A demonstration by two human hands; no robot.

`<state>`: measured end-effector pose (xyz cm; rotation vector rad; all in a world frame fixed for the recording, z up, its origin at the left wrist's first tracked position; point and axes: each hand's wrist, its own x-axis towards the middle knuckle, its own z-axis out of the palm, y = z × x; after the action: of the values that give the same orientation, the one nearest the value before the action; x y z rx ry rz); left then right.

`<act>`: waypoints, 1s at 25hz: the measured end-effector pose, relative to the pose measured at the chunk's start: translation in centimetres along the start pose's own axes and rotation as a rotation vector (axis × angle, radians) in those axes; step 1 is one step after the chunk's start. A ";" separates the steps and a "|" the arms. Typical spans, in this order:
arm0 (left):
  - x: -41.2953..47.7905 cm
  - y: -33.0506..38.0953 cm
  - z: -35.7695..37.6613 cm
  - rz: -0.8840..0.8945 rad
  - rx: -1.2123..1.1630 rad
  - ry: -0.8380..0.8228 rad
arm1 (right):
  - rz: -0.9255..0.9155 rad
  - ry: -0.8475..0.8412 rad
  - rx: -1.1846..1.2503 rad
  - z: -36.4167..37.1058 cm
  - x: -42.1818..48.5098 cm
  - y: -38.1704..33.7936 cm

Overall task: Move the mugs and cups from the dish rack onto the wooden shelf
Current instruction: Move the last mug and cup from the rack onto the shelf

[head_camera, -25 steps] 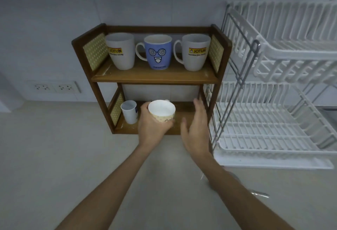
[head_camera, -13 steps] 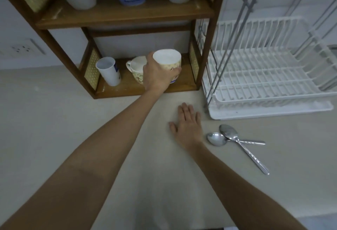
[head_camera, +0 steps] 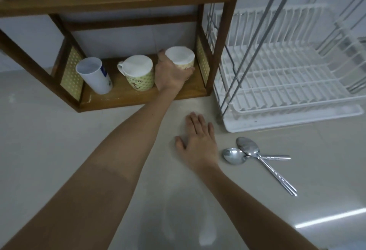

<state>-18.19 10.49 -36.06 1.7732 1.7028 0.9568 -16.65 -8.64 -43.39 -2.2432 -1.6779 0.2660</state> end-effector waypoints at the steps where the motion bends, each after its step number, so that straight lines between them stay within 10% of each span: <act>1: 0.1 -0.2 0.3 -0.005 -0.009 -0.008 | -0.002 0.002 -0.006 0.1 0.0 0.0; 21: -9.0 -4.0 -9.7 0.207 0.068 -0.063 | 0.013 -0.131 -0.028 -1.2 0.0 -0.4; 25: -8.7 -2.3 -16.2 0.341 0.120 0.119 | -0.082 0.098 0.155 -5.2 1.1 -4.1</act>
<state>-31.84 0.26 -28.86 2.1738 1.5852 1.1424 -18.28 -7.33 -36.99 -2.0373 -1.6351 0.2525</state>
